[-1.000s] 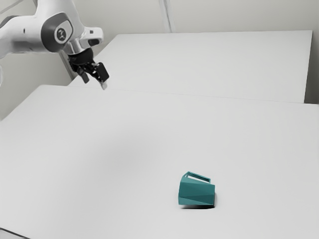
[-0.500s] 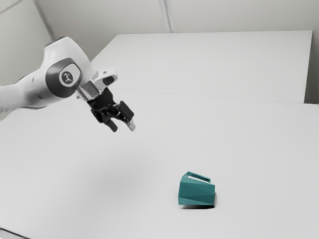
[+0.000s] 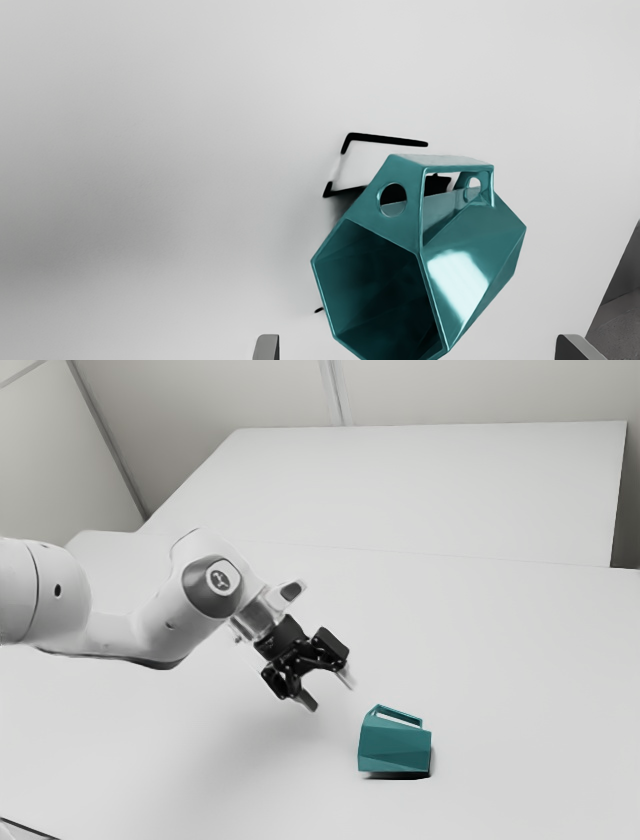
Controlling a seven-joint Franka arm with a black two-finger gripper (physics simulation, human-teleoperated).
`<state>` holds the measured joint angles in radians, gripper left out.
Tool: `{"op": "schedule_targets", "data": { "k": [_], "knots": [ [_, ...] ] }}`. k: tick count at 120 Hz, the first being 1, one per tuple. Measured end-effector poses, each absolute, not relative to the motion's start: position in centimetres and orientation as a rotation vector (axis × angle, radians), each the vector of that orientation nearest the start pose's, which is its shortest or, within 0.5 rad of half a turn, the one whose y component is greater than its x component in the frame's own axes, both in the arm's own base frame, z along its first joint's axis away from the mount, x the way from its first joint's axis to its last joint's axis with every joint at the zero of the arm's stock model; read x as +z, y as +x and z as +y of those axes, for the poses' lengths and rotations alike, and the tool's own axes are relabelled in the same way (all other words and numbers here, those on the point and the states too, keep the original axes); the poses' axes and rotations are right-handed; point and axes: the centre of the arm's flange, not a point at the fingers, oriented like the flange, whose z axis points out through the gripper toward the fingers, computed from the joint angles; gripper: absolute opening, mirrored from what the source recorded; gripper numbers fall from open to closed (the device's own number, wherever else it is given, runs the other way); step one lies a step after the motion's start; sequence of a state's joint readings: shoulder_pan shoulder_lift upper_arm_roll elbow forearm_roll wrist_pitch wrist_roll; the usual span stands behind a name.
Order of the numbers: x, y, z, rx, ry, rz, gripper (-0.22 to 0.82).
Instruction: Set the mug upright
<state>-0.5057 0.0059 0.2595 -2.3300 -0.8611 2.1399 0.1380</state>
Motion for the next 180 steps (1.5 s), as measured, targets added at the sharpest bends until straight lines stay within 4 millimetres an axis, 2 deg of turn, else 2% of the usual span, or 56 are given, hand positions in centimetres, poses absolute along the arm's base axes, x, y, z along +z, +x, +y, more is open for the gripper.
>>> {"op": "schedule_targets", "data": {
  "k": [11, 24, 42, 56, 67, 90, 117, 153, 180],
  "knots": [
    [31.1, 46.9, -16.6, -0.314, 2.412, 0.246, 0.60],
    [30.0, 46.9, -17.3, -0.321, 2.373, 0.264, 0.60],
    [29.5, 46.6, -18.4, -0.318, 2.339, 0.252, 0.60],
    [29.5, 46.1, -19.7, -0.316, 2.328, 0.212, 0.55],
    [29.5, 46.0, -20.2, -0.312, 2.323, 0.188, 0.47],
    [29.6, 45.7, -21.3, -0.304, 2.311, 0.150, 0.23],
    [30.0, 45.8, -21.5, -0.285, 2.306, 0.123, -0.02],
    [30.3, 45.8, -22.4, -0.275, 2.290, 0.118, -0.14],
    [32.3, 46.6, -23.9, -0.235, 2.276, 0.084, -0.16]
  ]
}}
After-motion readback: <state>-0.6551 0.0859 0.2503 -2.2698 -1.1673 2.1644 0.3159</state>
